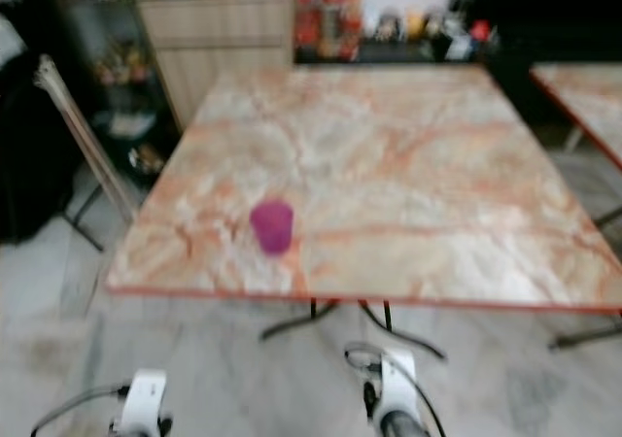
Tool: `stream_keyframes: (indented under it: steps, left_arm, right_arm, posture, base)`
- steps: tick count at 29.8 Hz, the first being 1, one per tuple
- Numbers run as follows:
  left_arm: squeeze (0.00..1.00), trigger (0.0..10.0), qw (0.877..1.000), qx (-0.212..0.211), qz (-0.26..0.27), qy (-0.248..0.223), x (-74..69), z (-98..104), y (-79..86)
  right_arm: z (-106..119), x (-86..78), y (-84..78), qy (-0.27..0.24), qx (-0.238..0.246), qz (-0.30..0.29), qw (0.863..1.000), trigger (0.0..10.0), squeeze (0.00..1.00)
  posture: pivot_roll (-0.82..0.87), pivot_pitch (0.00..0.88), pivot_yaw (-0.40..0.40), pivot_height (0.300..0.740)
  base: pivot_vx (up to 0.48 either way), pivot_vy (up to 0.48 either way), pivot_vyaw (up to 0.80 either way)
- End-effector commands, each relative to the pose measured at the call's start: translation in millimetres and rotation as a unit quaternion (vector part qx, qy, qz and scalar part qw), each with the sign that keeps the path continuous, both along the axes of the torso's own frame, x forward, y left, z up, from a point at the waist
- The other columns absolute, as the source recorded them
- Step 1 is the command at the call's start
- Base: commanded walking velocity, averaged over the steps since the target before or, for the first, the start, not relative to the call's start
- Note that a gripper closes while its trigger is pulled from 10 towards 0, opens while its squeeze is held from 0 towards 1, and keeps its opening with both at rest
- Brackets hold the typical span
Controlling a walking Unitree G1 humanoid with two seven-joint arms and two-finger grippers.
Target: Setting the table
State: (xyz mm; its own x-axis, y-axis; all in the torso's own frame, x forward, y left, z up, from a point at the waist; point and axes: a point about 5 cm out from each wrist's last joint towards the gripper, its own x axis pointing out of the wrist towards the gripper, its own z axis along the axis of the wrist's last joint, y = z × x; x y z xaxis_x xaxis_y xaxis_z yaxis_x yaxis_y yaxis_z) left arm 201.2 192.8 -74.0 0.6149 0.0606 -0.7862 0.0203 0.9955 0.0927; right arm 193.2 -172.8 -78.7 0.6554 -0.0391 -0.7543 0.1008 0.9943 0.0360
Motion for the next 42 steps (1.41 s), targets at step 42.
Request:
stream_keyframes:
  steps: [42]
  left_arm:
    - [0.0, 10.0, 0.892, 0.119, 0.172, -0.401, 16.0, 111, 107.9]
  right_arm:
    - [-3, -9.7, -9.7, 0.01, -0.018, 0.017, 1.0, 10.0, 0.0]
  posture:
    - [0.05, 0.0, -0.009, 0.74]
  base:
    - [0.0, 0.0, 0.0]
